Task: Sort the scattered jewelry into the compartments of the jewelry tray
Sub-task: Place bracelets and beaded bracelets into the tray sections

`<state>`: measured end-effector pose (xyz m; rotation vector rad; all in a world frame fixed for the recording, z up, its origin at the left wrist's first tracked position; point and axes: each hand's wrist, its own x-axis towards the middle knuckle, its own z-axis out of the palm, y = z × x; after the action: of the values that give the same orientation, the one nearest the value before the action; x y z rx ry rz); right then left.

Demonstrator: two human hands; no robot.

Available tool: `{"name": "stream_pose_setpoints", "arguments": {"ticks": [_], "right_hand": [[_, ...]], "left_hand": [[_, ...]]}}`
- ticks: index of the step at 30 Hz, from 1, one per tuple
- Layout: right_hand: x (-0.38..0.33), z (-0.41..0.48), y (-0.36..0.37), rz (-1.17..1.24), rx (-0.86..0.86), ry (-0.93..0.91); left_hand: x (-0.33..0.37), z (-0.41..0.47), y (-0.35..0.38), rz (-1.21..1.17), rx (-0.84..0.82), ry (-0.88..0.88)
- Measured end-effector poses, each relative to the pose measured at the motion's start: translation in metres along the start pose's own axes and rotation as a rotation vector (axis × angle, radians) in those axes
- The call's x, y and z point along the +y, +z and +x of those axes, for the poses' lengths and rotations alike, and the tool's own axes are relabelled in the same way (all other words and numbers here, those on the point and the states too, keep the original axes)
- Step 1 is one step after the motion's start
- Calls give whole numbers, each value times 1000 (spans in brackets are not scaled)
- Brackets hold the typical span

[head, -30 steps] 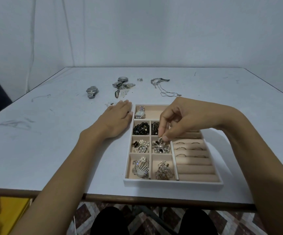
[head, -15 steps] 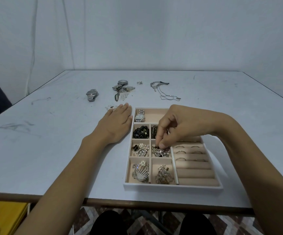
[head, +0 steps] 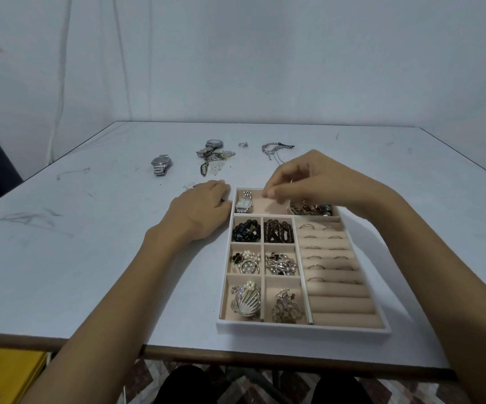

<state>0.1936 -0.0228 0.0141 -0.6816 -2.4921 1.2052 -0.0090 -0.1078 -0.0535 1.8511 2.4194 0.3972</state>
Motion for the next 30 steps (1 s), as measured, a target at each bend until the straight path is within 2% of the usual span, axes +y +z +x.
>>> {"name": "stream_pose_setpoints", "arguments": {"ticks": [3,6,10,13,22,30], "right_hand": [[10,27,-3,-50,212,54],[19,56,-7,-171,308,88],[30,93,-8,-323,297,161],[43,120,-5,-447,263,217],[60,177,-11,-651,231,236],[69,208,0,-830,207,198]], "left_hand": [[3,8,-6,-10,83,-56],[5,23,-14,-38,168,-112],[-1,51,-17,-135,225,-179],[-8,76,-5,-187,268,-166],[-15,126,20,153,337,-36],[-19,134,24,80,381,-42]]}}
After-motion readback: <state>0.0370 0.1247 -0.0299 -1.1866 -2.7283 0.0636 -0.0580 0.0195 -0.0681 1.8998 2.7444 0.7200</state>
